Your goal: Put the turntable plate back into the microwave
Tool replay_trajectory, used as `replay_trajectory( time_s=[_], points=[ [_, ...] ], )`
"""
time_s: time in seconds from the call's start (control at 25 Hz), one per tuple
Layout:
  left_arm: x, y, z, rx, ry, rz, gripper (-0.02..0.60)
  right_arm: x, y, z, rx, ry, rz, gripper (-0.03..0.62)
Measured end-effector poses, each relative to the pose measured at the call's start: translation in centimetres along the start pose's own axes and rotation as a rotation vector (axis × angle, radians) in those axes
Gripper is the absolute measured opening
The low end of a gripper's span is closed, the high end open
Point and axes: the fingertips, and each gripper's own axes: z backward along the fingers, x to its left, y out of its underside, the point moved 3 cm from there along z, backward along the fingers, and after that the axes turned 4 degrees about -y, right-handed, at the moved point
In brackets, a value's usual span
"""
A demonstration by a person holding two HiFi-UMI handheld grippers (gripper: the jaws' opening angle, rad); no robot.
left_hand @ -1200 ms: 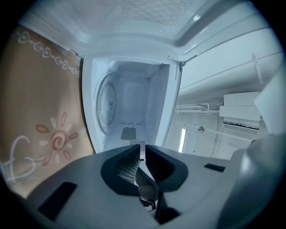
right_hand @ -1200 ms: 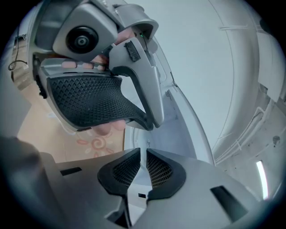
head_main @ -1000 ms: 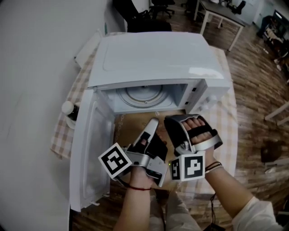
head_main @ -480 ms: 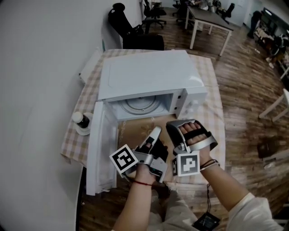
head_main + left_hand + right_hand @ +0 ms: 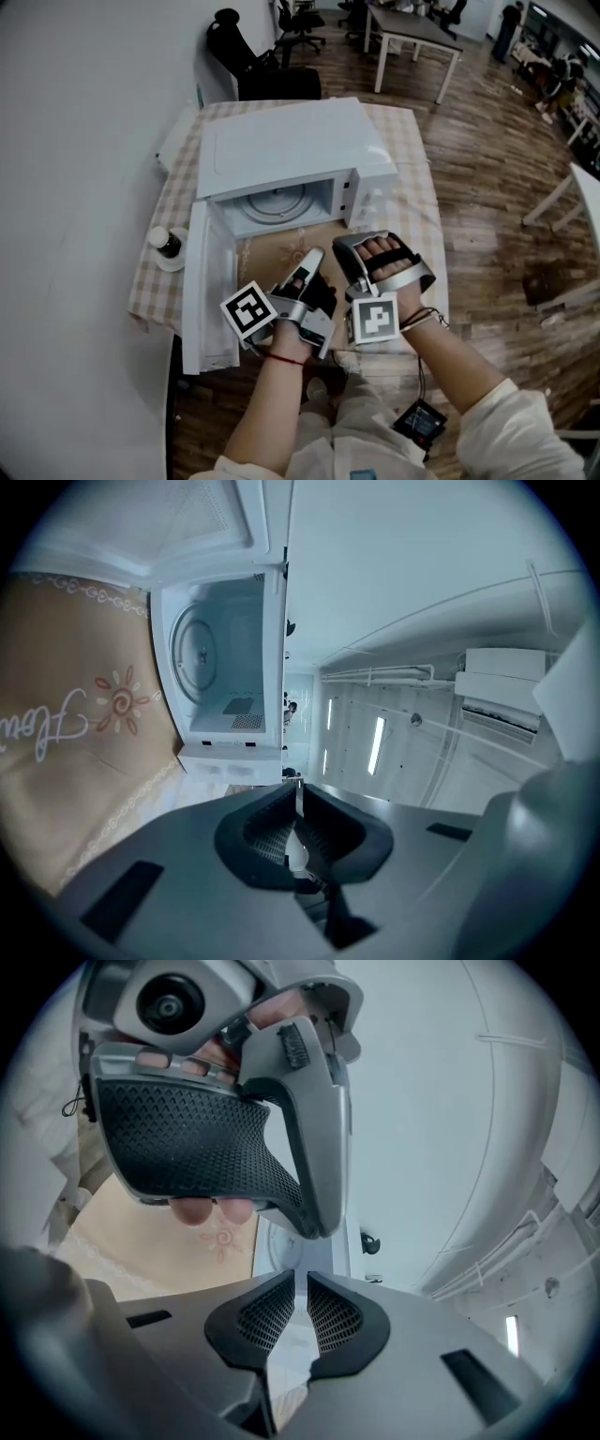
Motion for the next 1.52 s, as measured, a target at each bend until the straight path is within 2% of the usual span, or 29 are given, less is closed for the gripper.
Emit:
replay_trajectory(
  time_s=[0.48, 0.76, 0.92, 1.08, 1.16, 1.28, 1.32, 1.52],
  points=[
    [-2.7, 1.9, 2.7, 0.032, 0.029, 0.021, 0.021, -0.2, -1.2, 4.3, 0.006, 0.017, -0.026, 0.057],
    [-3.5, 3.8, 4.5, 0.076, 0.054, -0.011, 0.021, 0.7, -2.2, 6.4, -0.009, 0.026, -0.127, 0.057],
    [-4.3, 4.3, 5.5, 0.092, 0.075, -0.128, 0.021, 0.4, -2.1, 7.3, -0.041, 0.044, -0.263, 0.058],
    [-4.0, 4.6, 5.8, 0.092, 0.068, -0.206, 0.018, 0.2, -2.5, 8.3, -0.093, 0.046, -0.406, 0.057],
    [-3.6, 4.7, 6.1, 0.088, 0.046, -0.292, 0.017, 0.0, -2.7, 8.8, -0.131, 0.053, -0.485, 0.057],
    [-3.6, 4.7, 6.6, 0.081, 0.049, -0.509, 0.017, -0.3, -2.7, 9.7, -0.19, 0.063, -0.614, 0.057],
    [-3.9, 4.7, 6.6, 0.078, 0.055, -0.559, 0.015, -0.4, -2.5, 10.0, -0.207, 0.063, -0.651, 0.057],
    [-4.4, 5.0, 6.7, 0.067, 0.052, -0.679, 0.017, -0.5, -1.9, 10.6, -0.292, 0.055, -0.82, 0.057]
  ],
)
